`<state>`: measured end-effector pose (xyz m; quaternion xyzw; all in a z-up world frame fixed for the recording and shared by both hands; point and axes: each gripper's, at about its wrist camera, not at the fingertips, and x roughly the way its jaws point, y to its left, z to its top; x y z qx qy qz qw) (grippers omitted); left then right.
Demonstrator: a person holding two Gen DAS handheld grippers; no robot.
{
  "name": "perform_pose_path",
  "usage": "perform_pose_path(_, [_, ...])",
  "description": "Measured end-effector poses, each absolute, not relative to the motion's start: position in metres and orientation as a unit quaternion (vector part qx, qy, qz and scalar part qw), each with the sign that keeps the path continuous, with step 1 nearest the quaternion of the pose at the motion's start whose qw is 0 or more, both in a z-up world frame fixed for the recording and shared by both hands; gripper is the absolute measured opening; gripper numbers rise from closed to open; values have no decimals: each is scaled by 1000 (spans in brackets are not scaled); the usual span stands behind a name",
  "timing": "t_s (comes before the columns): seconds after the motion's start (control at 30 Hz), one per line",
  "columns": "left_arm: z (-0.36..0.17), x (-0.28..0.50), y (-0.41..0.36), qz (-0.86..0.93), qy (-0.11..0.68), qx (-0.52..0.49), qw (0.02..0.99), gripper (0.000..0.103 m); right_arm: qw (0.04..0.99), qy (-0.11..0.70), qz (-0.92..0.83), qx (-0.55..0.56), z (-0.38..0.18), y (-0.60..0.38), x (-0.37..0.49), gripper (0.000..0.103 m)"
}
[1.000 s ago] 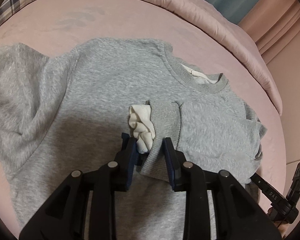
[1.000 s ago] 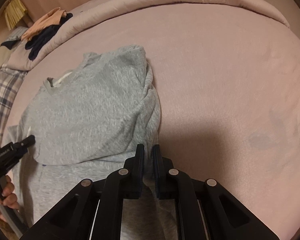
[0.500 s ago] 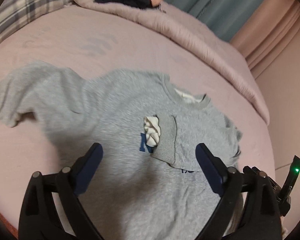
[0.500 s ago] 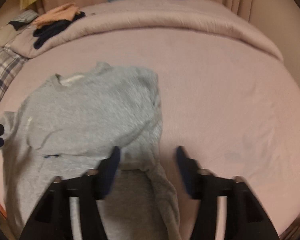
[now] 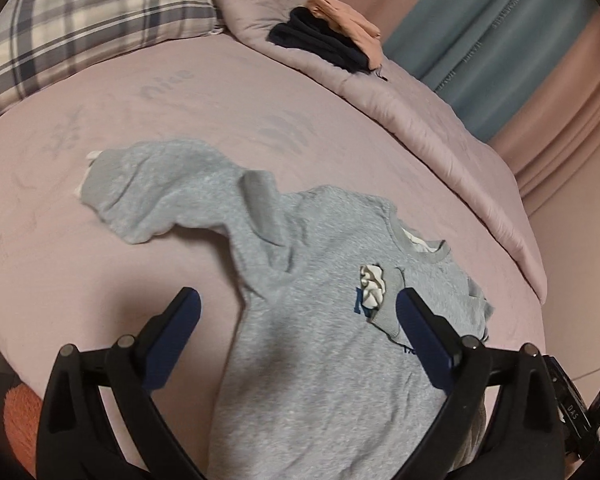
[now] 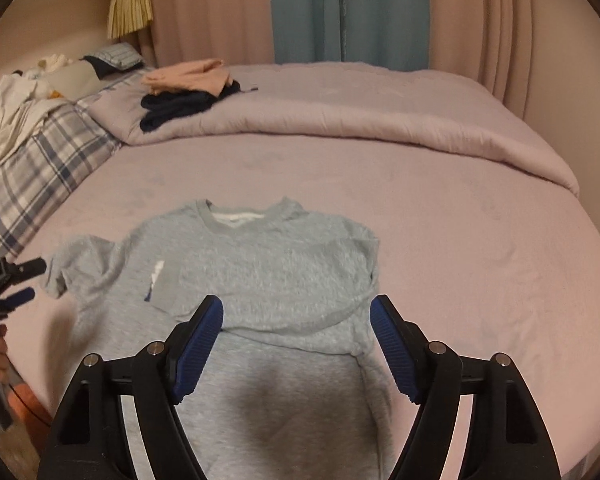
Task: Fold small clothes
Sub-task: 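Move the left tool to the other sleeve cuff and grasp it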
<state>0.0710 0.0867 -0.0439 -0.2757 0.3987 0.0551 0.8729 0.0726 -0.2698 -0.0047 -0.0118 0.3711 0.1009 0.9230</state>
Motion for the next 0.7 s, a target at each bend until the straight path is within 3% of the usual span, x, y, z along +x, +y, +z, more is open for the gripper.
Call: perform_pose_path(0.7, [-59, 44, 151, 112, 370, -336, 859, 99, 934, 346, 79, 34, 9, -258, 43, 76])
